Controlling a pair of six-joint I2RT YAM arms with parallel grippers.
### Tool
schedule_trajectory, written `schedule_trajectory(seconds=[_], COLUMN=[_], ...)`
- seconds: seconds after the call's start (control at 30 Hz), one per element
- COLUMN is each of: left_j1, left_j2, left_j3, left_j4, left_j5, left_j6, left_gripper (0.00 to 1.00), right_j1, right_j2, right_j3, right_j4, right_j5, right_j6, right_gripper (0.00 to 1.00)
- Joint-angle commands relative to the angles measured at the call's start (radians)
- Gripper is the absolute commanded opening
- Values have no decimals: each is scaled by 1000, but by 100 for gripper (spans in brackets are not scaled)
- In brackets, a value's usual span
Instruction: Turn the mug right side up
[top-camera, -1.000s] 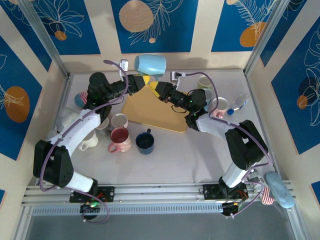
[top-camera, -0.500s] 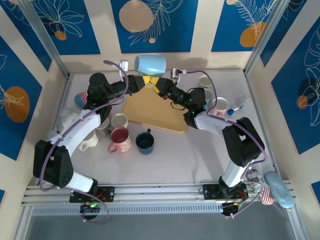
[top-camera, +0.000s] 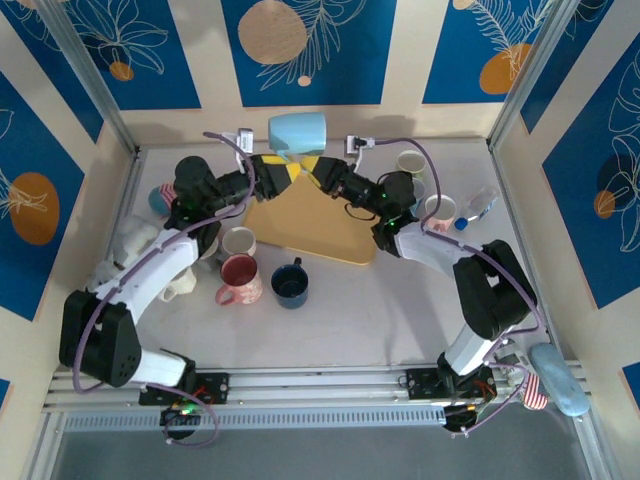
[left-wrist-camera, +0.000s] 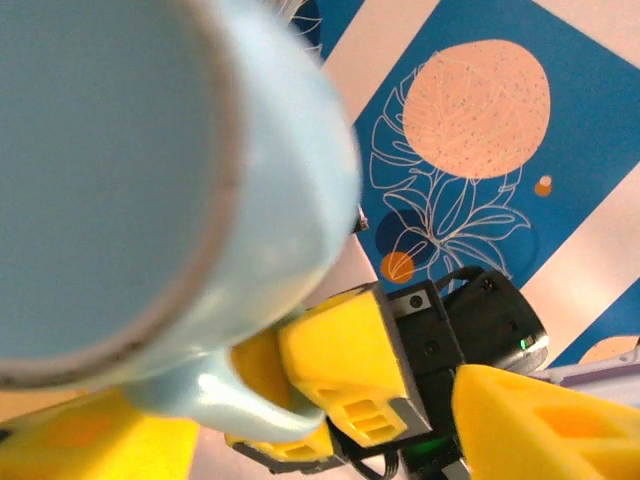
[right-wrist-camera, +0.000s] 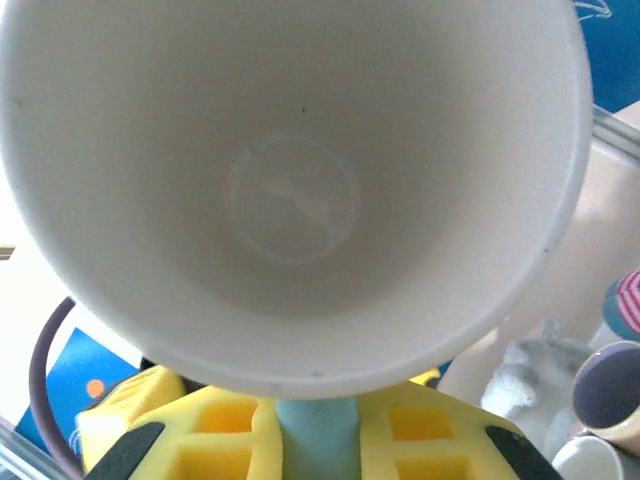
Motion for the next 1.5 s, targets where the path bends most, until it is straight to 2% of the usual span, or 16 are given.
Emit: schedule_trajectory(seconds=[0.0, 0.13, 0.23, 0.43, 0.7, 0.87, 0.97, 1.1, 1.47], left_j1=[-5, 0, 8, 11, 11, 11, 11, 11, 10], left_j2=[-51, -80, -109, -145, -203, -236, -240, -239, -246], left_j3=[16, 25, 21, 59, 61, 22, -1, -12, -44], left_j4=[-79, -221, -331, -611, -841, -858, -852, -853, -853], left_j5=[23, 30, 15, -59, -197, -237, -264, -295, -357], left_j6=[102, 174, 239, 409, 600, 624, 617, 608, 619], left_gripper=[98, 100, 100, 100, 100, 100, 100, 100, 100], right_j1=[-17, -41, -60, -75, -90, -90, -90, -89, -39], right_j2=[-80, -145, -241, -477, -672, -688, -675, -641, -489], right_j3=[4, -25, -57, -26, 21, 46, 25, -17, -87], right_j4=[5, -88, -249, -868, -1481, -1766, -1855, -1896, -1840], right_j5=[26, 10, 2, 72, 307, 540, 653, 738, 872], right_j6=[-79, -132, -229, -571, -878, -939, -916, -873, -918], right_gripper=[0, 0, 0, 0, 0, 0, 0, 0, 0])
